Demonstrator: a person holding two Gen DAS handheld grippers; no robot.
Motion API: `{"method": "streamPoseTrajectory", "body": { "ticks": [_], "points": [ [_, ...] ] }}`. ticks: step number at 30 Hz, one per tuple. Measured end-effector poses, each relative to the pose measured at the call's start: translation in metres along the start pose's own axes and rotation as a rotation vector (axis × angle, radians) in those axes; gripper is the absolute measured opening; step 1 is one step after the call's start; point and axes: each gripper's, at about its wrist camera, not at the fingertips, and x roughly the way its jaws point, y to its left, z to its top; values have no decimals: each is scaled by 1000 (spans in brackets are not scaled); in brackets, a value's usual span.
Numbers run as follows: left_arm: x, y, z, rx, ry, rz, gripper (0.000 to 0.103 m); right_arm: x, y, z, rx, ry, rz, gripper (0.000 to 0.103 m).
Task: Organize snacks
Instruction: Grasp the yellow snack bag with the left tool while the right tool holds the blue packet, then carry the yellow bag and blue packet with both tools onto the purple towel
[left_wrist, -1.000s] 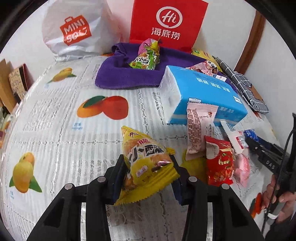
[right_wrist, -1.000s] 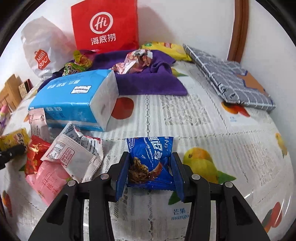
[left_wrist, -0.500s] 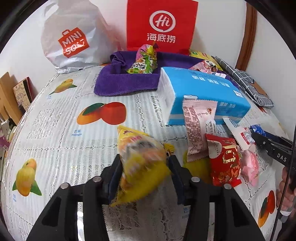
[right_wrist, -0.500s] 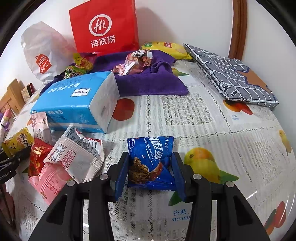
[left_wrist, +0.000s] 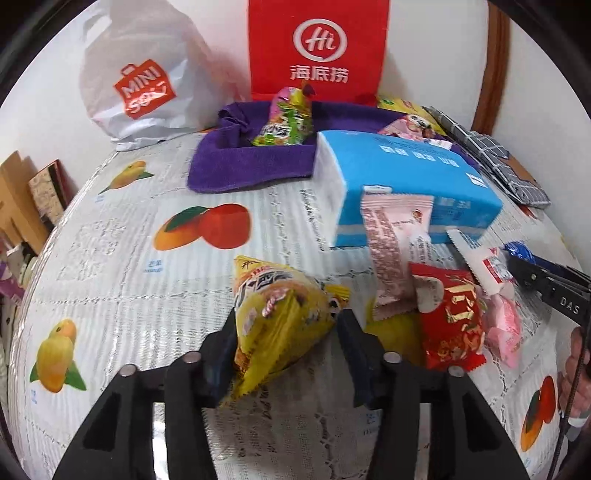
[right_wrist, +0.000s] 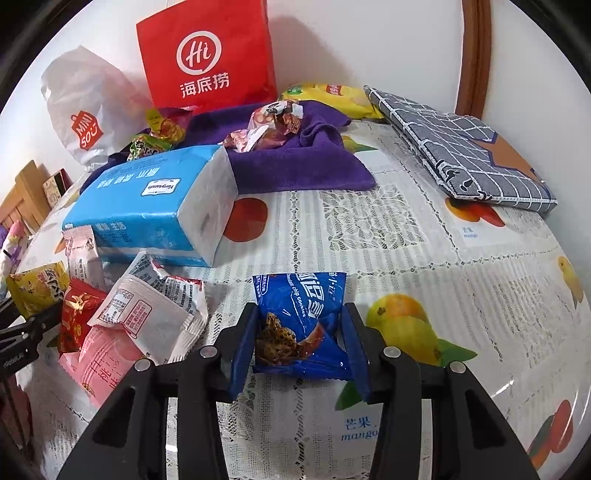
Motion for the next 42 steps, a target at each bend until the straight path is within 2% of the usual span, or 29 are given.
{"method": "streamPoseTrajectory", "body": {
  "ticks": [6,10,15,19,26,32,42],
  "points": [
    [-2,3,1,-18,8,-23,44,-4,-4,0,19,-18,12,43],
    [-8,6,6,-62,43,-89,43,-12,-2,-1,11,-36,4,43],
    [-25,-3,16,-19,15,-56,43,-29,-1,6,27,-40,32,43],
    [-40,-6,32,-20,-3,-73,43,-43,3,23,23,-58,24,43],
    [-56,-9,61,-16,-33,-53,43,-58,9,59,19,-97,27,43],
    [-63,-7,83,-22,-59,-71,43,-67,16,84,5,-126,29,43],
    [-60,-7,122,-21,-76,-54,43,-69,28,125,-23,-157,40,44]
  ]
}}
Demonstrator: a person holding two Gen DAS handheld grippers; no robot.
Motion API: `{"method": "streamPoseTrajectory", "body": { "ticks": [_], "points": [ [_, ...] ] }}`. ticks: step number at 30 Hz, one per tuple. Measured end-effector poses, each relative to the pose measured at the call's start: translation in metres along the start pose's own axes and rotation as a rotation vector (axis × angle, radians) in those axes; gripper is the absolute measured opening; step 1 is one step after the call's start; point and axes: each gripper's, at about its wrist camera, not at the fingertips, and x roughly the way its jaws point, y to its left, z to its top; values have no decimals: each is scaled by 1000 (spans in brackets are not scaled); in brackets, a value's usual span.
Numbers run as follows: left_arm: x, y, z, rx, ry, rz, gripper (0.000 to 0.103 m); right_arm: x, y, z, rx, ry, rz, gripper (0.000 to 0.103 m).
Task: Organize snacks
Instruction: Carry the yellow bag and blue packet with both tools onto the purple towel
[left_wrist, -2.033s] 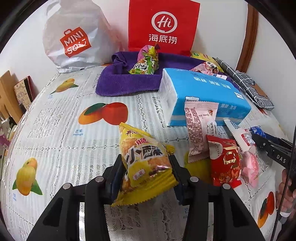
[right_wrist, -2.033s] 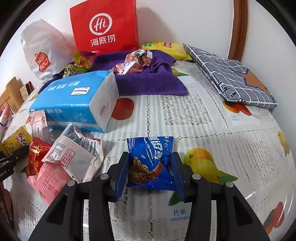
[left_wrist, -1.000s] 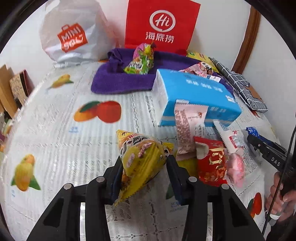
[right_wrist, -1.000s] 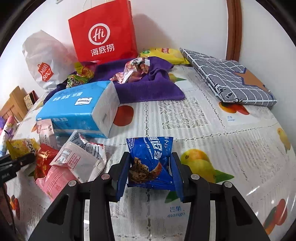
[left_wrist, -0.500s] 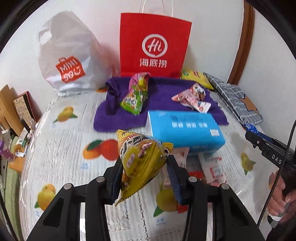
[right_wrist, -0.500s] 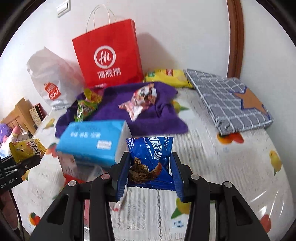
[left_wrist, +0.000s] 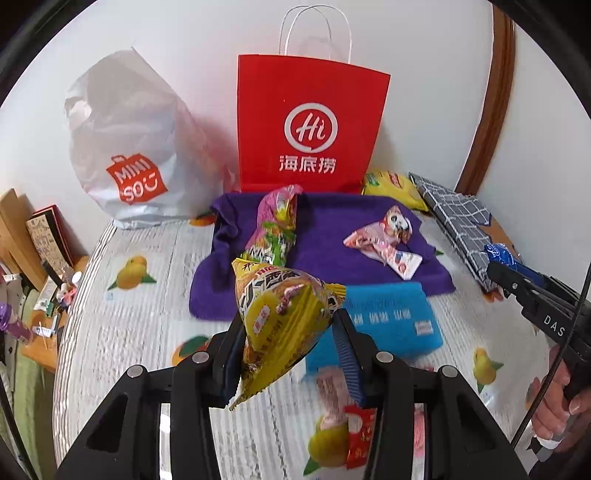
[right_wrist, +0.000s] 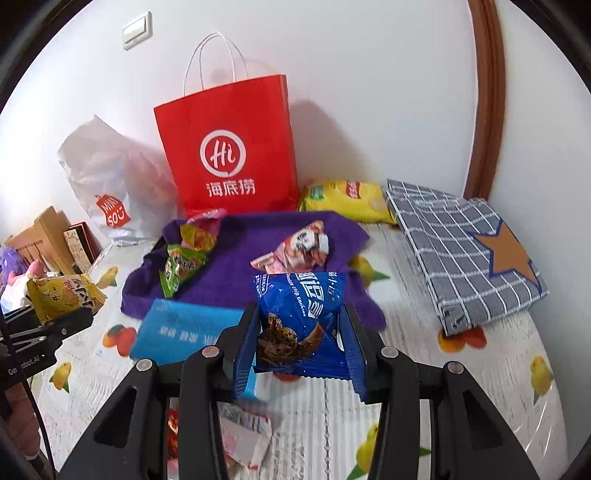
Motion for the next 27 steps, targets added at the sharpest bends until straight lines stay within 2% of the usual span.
{"method": "streamPoseTrajectory", "body": {
  "ticks": [7,13,22,27],
  "points": [
    [16,-1,35,13,-20,27,43,24,9,30,-29,0,-1,44],
    [44,6,59,19,-7,33,43,57,15,53,-27,8,16,44],
    [84,10,100,13,-10,12,43,116,29,83,-18,43,55,44],
    [112,14,106,1,14,-4,43,147,35,90,-27,80,87,44]
  ]
}}
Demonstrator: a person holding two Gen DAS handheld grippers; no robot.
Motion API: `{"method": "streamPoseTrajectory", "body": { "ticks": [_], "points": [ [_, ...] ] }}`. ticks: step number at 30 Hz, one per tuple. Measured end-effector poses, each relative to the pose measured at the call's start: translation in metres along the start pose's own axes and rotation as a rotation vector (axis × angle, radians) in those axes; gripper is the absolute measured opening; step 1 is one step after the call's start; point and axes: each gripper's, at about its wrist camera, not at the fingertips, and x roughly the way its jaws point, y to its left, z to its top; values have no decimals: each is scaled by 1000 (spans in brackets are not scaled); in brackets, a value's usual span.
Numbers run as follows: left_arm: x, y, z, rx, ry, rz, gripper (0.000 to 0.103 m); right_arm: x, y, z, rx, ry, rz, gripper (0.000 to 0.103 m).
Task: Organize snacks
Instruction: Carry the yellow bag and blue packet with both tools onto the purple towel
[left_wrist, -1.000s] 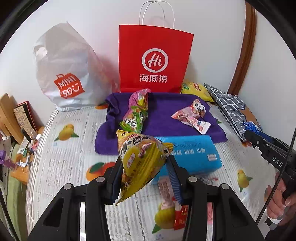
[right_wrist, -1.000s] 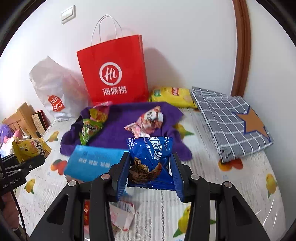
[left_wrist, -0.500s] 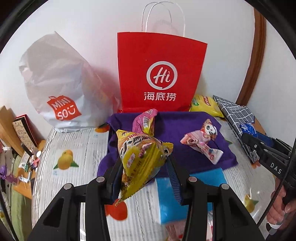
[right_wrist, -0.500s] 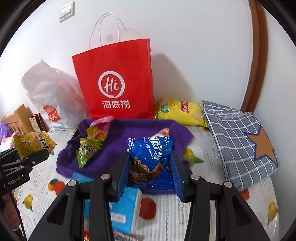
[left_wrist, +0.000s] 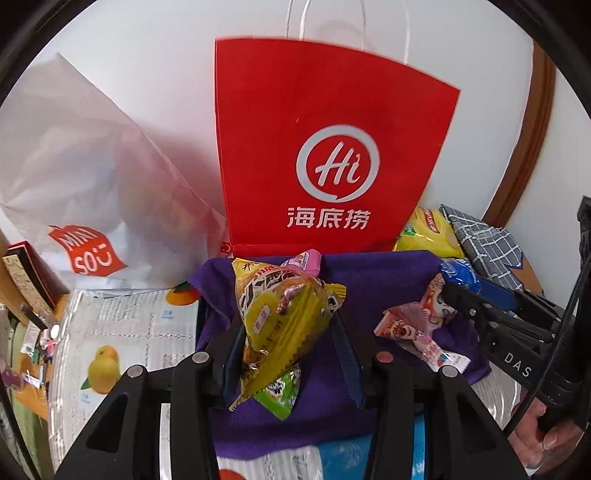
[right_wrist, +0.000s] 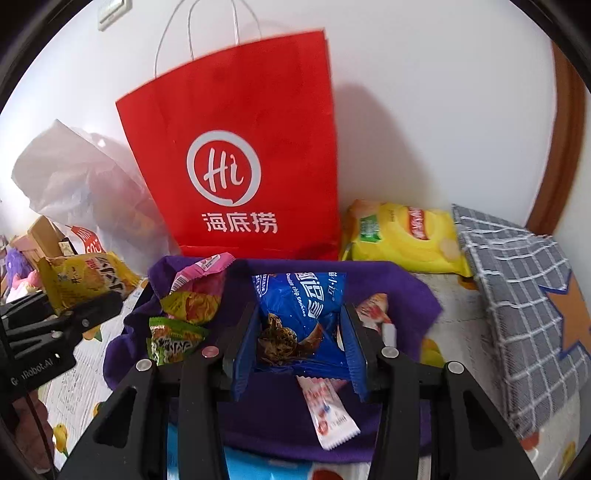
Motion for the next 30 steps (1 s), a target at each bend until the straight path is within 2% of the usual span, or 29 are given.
{"method": "streamPoseTrajectory", "body": {
  "ticks": [5,14,30],
  "points": [
    [20,7,-3,5,42,-4,43,22,2,-3,-19,5,11,44],
    [37,22,-5,-21,80,16,43,54,-8,-14,-41,97,-13,44],
    [56,16,-11,4,144,12,43,59,-9,-16,-73,110,-35,44]
  ]
}}
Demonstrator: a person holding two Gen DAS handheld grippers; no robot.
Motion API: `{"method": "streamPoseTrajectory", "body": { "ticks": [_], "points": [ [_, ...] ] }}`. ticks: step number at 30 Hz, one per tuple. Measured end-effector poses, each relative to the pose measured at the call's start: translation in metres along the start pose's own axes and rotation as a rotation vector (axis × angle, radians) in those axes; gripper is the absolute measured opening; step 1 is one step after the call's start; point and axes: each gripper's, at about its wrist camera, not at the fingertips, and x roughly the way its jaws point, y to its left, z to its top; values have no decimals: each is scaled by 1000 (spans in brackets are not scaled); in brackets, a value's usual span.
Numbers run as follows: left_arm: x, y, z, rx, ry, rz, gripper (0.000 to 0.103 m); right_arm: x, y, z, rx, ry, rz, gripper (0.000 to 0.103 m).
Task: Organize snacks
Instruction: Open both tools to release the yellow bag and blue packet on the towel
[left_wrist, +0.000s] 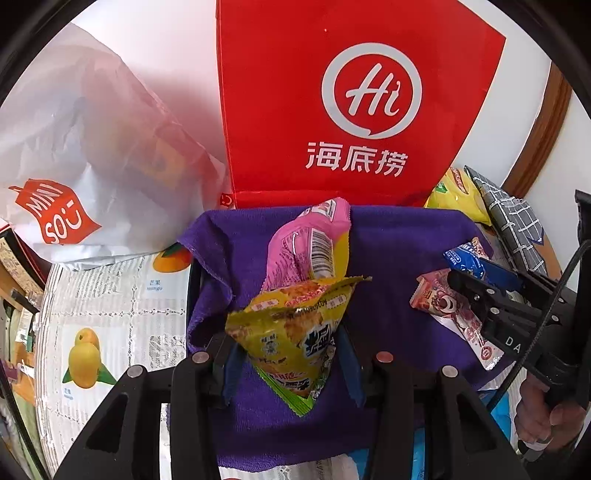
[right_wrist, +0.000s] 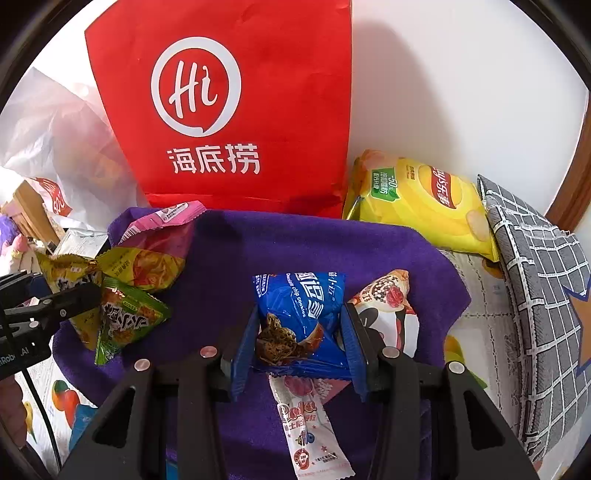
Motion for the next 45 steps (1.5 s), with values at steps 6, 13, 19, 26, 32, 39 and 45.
{"method": "streamPoseTrajectory", "body": {
  "ticks": [6,13,19,26,32,39,45],
  "points": [
    [1,3,0,-7,10,-3,43,2,1,0,-13,-1,-11,44],
    [4,3,0,-5,23,-3,43,0,4,0,-34,-1,-11,46],
    [7,1,-2,4,35,-6,43,0,3,1,-32,5,-5,47],
    [7,-3,-4,18,40,-9,44,-8,6,2,-39,-12,5,57],
    [7,-8,-5,39,38,-15,46,-19,5,5,-37,-40,3,58],
    [3,-14,-4,53,25,-28,52,-30,-1,9,-12,-70,-2,58],
    [-8,-17,-1,58,-13,-50,65,-39,-3,11,-8,-92,-12,58]
  ]
}}
